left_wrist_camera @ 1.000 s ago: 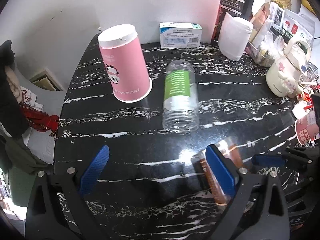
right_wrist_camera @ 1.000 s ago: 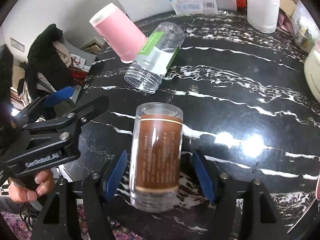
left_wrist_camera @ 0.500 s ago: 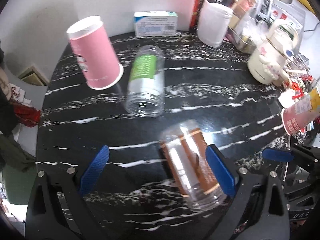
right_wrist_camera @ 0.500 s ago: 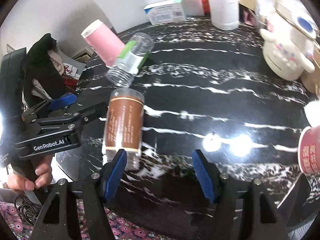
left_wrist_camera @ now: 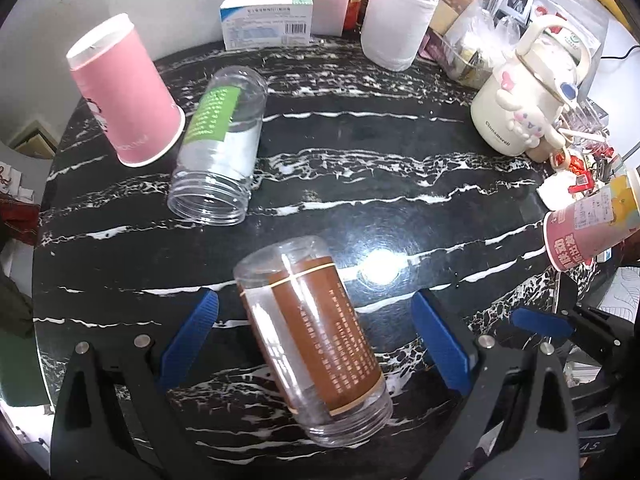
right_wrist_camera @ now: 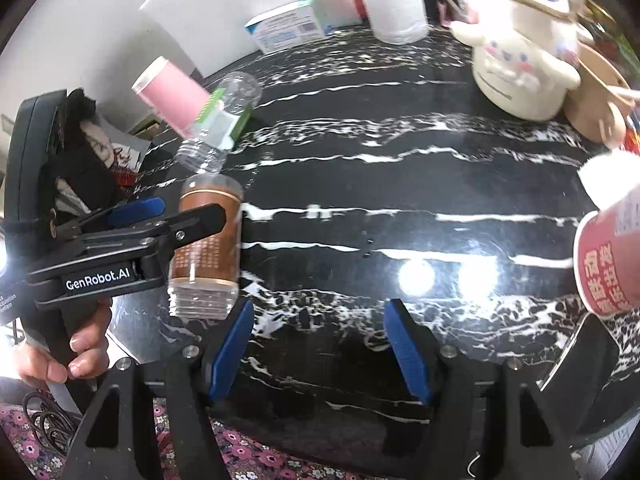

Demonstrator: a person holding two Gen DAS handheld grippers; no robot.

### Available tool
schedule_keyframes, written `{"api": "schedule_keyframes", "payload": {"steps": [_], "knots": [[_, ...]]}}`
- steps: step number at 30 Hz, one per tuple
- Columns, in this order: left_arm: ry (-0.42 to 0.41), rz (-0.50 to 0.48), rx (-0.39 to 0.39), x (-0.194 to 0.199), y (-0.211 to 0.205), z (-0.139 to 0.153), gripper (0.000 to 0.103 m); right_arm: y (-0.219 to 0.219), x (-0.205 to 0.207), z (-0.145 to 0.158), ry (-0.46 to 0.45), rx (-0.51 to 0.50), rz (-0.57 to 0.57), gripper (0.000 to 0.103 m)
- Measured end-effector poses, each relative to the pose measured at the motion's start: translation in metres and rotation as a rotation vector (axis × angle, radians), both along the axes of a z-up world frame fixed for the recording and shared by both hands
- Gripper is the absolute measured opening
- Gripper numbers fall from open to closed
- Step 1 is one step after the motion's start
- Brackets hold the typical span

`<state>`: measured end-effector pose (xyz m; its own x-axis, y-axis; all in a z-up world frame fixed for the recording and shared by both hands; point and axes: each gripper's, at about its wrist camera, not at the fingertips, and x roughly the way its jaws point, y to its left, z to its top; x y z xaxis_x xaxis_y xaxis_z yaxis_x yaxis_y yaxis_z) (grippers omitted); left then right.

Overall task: Flip cup upside down
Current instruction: 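Pass the jar from the right tool into the left tool's fingers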

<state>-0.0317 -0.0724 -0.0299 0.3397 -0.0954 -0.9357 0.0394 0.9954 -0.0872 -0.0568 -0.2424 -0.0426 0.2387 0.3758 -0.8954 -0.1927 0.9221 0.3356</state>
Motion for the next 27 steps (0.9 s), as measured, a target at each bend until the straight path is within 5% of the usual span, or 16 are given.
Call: {"api": "schedule_keyframes", "payload": {"steps": [16, 27], "knots": [[0.117, 0.098, -0.042, 0.021, 0.014, -0.035, 0.096, -0.006, 0.015, -0.022, 0.063, 0.046, -0.031, 0.068], [0.106, 0.071, -0.046, 0.019, 0.014, -0.036, 0.065, -0.005, 0.018, -0.024, 0.069, 0.065, -0.027, 0.068]]}}
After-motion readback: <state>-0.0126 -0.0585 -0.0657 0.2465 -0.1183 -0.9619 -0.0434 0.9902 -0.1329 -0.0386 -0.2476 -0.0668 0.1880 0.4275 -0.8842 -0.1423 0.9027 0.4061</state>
